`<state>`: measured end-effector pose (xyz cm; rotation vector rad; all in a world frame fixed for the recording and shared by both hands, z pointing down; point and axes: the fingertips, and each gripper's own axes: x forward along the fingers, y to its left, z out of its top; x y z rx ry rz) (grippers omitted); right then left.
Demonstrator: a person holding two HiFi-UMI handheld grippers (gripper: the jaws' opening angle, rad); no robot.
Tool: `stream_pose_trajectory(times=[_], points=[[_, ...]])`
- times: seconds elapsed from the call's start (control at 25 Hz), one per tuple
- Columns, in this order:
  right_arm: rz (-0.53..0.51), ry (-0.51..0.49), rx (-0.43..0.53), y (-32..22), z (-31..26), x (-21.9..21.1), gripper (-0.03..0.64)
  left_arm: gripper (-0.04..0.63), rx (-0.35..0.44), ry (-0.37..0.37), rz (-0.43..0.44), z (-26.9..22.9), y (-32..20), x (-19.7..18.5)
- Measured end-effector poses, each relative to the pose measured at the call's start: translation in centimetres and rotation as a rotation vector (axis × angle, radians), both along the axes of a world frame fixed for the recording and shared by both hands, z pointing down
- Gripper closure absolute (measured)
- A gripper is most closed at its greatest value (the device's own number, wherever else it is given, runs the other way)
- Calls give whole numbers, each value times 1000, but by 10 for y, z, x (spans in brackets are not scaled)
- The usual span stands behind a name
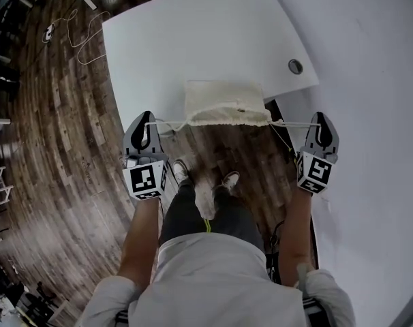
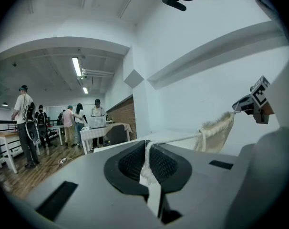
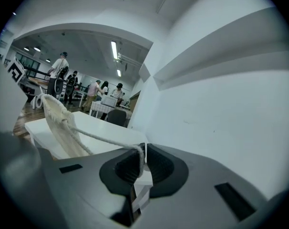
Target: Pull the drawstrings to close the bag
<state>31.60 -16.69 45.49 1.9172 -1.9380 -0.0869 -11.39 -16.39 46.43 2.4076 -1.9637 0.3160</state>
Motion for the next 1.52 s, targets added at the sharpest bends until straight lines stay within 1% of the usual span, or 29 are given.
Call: stream_pose_trajectory(times=[0.16, 0.24, 0.48, 0.64, 0.76, 0.92, 1.08, 1.12, 1.2, 1.32, 1.52], points=[[8, -88, 72, 4, -36, -4, 578, 577, 31, 6, 27, -27, 6, -2], [9, -112, 102, 7, -52, -5, 578, 577, 46, 2, 33, -40, 12, -4], [-6, -128, 169, 12, -95, -7, 578, 577, 103, 4, 37, -82, 13, -7], [-22, -143, 196, 20, -113, -8, 578, 577, 108, 19, 47, -94, 19, -6], [-28, -149, 214, 31, -128, 1, 577, 577, 124, 49, 57, -107, 23, -2], [-45, -153, 246, 41, -156, 8, 577, 577, 176, 93, 62, -139, 28, 5], [-62, -186, 279, 47, -176, 7, 577, 577, 206, 209, 53, -169, 25, 2], [-69, -189, 289, 47, -180, 5, 577, 577, 215, 224, 50, -175, 25, 1], [-79, -193, 305, 48, -186, 3, 577, 577, 237, 223, 42, -184, 26, -1], [-80, -202, 314, 47, -191, 4, 577, 577, 252, 201, 33, -188, 27, -3], [-62, -210, 301, 40, -183, 9, 577, 577, 233, 147, 2, -174, 24, -7]])
